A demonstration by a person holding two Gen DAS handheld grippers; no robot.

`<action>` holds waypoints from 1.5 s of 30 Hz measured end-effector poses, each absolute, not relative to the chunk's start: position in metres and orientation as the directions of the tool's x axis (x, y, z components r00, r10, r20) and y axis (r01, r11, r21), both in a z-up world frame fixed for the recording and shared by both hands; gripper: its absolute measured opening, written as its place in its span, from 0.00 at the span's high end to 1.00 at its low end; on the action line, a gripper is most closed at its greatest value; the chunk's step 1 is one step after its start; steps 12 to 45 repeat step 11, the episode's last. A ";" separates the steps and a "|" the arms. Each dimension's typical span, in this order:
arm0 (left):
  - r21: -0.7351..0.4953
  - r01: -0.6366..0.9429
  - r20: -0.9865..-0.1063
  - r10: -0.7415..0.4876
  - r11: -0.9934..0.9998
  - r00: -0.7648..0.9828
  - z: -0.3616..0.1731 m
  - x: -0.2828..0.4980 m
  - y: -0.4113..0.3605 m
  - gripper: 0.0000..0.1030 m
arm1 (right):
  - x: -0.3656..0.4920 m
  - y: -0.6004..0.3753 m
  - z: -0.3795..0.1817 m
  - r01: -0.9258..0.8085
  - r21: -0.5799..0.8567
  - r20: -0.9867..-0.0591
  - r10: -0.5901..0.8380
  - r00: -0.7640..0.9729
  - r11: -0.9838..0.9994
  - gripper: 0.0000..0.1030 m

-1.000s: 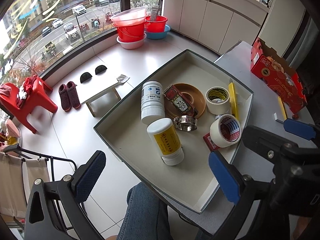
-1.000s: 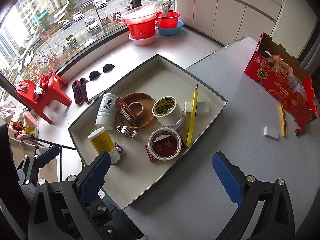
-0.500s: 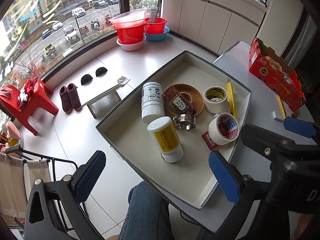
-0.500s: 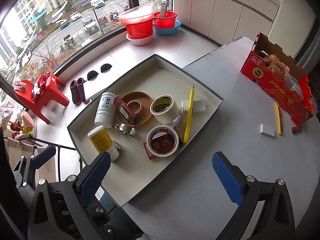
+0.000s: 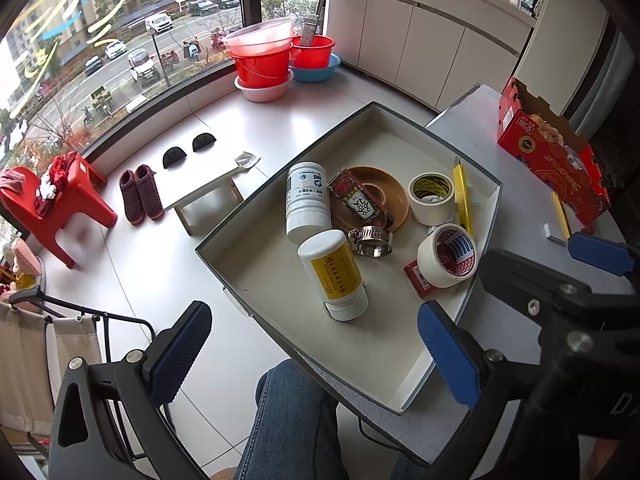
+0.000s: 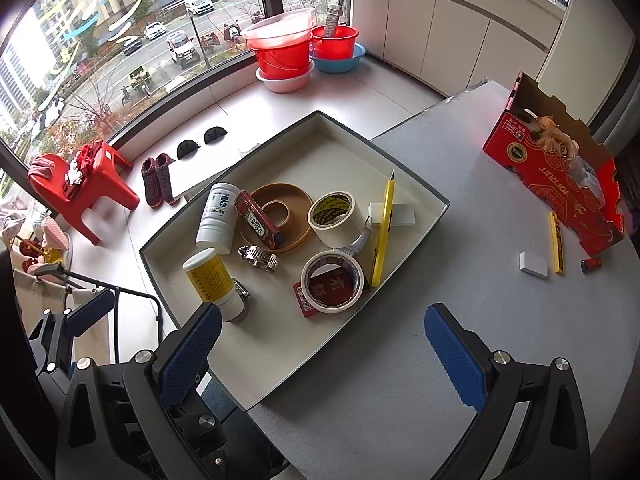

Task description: Organize rigid objects

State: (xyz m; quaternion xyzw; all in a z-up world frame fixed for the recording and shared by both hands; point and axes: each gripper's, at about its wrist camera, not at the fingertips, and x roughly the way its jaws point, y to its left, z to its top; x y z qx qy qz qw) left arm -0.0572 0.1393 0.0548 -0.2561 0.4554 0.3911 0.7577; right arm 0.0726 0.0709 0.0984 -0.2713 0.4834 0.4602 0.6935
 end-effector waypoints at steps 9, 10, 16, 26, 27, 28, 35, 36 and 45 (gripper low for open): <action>-0.025 -0.822 -0.887 0.367 0.570 0.281 0.057 -0.058 0.135 0.00 | 0.069 0.068 0.100 -0.902 0.062 -0.919 0.377 0.116 0.428 0.01; -0.019 -0.824 -0.884 0.375 0.566 0.278 0.057 -0.058 0.134 0.00 | 0.069 0.068 0.100 -0.902 0.060 -0.919 0.376 0.117 0.428 0.01; -0.015 -0.826 -0.883 0.381 0.563 0.275 0.057 -0.059 0.134 0.00 | 0.069 0.068 0.100 -0.901 0.058 -0.919 0.375 0.119 0.429 0.01; -0.015 -0.826 -0.883 0.381 0.563 0.275 0.057 -0.059 0.134 0.00 | 0.069 0.068 0.100 -0.901 0.058 -0.919 0.375 0.119 0.429 0.01; -0.015 -0.826 -0.883 0.381 0.563 0.275 0.057 -0.059 0.134 0.00 | 0.069 0.068 0.100 -0.901 0.058 -0.919 0.375 0.119 0.429 0.01; -0.015 -0.826 -0.883 0.381 0.563 0.275 0.057 -0.059 0.134 0.00 | 0.069 0.068 0.100 -0.901 0.058 -0.919 0.375 0.119 0.429 0.01; -0.015 -0.826 -0.883 0.381 0.563 0.275 0.057 -0.059 0.134 0.00 | 0.069 0.068 0.100 -0.901 0.058 -0.919 0.375 0.119 0.429 0.01; -0.015 -0.826 -0.883 0.381 0.563 0.275 0.057 -0.059 0.134 0.00 | 0.069 0.068 0.100 -0.901 0.058 -0.919 0.375 0.119 0.429 0.01; -0.015 -0.826 -0.883 0.381 0.563 0.275 0.057 -0.059 0.134 0.00 | 0.069 0.068 0.100 -0.901 0.058 -0.919 0.375 0.119 0.429 0.01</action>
